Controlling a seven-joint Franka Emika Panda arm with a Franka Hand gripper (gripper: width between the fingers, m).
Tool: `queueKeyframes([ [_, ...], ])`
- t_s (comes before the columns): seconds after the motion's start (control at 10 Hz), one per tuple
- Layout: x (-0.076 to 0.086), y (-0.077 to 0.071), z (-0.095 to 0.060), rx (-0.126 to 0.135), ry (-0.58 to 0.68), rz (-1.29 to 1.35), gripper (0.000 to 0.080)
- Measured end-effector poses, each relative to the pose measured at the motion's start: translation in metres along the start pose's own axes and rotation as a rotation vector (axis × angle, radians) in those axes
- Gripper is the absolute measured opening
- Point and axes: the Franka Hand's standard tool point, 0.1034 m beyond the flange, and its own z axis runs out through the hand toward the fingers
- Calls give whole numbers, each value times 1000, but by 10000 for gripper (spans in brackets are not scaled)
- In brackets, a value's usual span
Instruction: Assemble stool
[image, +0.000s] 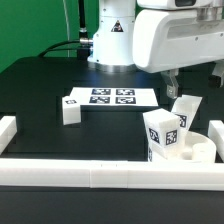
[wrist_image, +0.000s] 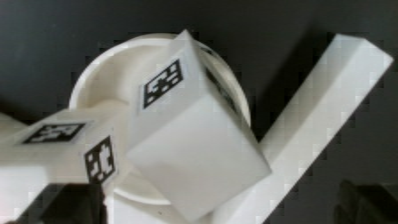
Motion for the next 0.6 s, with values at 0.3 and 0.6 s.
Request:
queueKeyframes([
  [0.3, -3, 3, 3, -8, -14, -282, 649],
  [0.6, -8, 7, 9, -7, -26, -429, 649],
])
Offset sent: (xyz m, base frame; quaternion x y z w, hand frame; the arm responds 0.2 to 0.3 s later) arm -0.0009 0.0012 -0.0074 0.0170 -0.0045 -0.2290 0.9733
